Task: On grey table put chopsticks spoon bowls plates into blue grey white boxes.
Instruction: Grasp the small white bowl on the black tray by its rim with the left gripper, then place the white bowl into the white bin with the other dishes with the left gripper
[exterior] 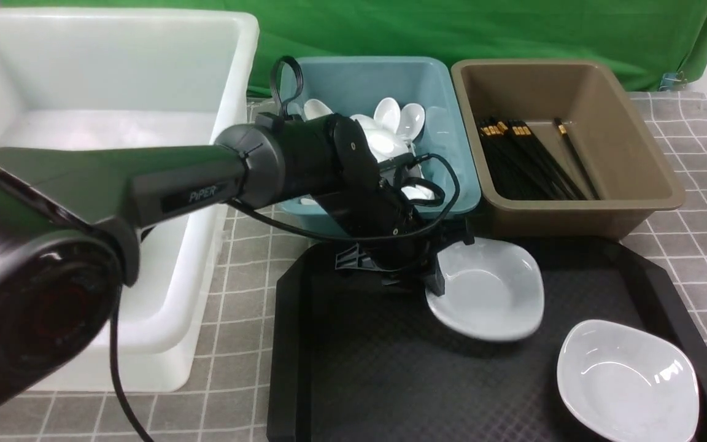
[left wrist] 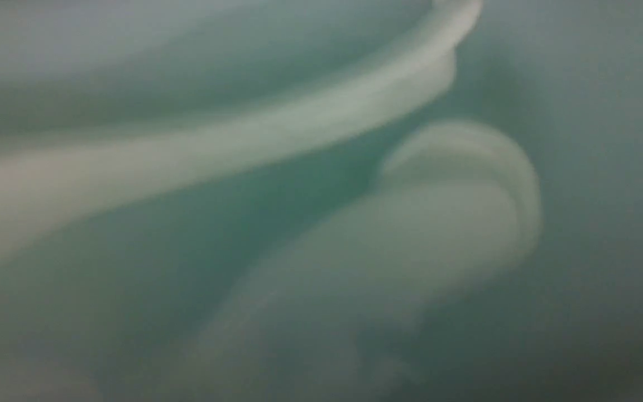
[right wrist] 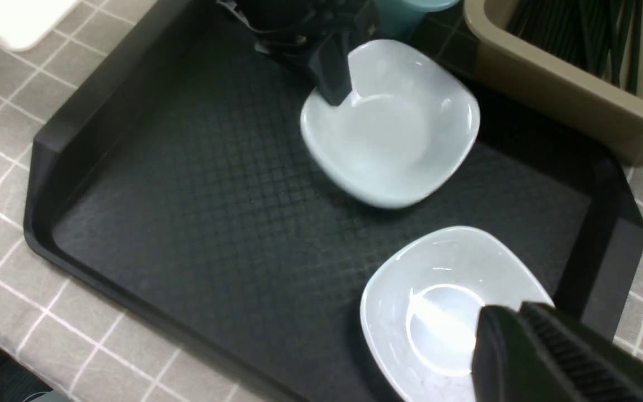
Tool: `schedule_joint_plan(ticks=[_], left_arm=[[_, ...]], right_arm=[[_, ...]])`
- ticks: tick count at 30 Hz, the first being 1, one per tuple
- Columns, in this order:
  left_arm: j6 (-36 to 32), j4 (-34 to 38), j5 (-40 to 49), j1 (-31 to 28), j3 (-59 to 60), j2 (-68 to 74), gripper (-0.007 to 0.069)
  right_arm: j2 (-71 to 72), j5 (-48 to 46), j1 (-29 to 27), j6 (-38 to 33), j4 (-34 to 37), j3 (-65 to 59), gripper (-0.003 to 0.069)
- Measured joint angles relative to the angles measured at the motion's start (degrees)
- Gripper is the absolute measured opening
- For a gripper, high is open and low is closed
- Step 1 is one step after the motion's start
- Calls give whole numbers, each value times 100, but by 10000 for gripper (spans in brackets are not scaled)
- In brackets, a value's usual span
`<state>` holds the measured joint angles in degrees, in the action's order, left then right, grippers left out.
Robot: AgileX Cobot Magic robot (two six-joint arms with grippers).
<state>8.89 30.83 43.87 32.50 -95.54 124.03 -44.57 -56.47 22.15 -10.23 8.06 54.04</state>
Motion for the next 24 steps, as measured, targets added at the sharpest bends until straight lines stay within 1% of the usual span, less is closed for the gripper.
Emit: schedule_joint_plan(ticks=[1, 4, 5, 7, 8, 9, 10, 11, 13, 15, 16, 17, 18, 20, 21, 24], left_arm=[[-48, -36, 121, 0, 0, -169, 19], [-115, -260, 367, -79, 0, -713, 16], [-125, -437, 539, -195, 0, -1162, 16], [-125, -819, 875, -604, 0, -1949, 16], [-125, -847, 948, -707, 0, -2020, 16], [-125, -967, 1097, -941, 0, -2369, 16], [-125, -1196, 1442, -1502, -5, -2872, 16], [-130, -1338, 1638, -1815, -5, -3085, 16], [-136, -1586, 2092, -2634, 8, -3448, 16], [-142, -1670, 2360, -3333, 193, -3688, 16], [-142, -1662, 2379, -3442, 288, -3716, 16], [-196, -1586, 2389, -3760, 554, -3775, 16], [-267, -1520, 2289, -3872, 818, -3770, 16], [-307, -1514, 2127, -3937, 1090, -3734, 16], [-316, -1562, 1871, -3960, 1387, -3674, 16], [-321, -1613, 1297, -3989, 1798, -3527, 22]], right_arm=[[0, 0, 0, 0, -6, 0, 20], [0, 0, 0, 0, -6, -5, 20], [0, 0, 0, 0, -8, -5, 20], [0, 0, 0, 0, -8, -5, 20], [0, 0, 0, 0, -8, -5, 20], [0, 0, 0, 0, -12, -5, 20], [0, 1, 0, 0, -12, -5, 21], [0, 6, 0, 0, -12, -5, 22], [0, 19, 0, 6, -12, -5, 27], [0, 55, 0, 15, -12, -5, 31], [0, 61, 0, 22, -12, -5, 33], [0, 87, 0, 22, -12, -5, 34], [0, 118, 0, 22, -12, -5, 36], [0, 163, 0, 44, -12, -5, 38], [0, 210, 0, 68, -12, -5, 40], [0, 287, 0, 137, -12, -5, 41]])
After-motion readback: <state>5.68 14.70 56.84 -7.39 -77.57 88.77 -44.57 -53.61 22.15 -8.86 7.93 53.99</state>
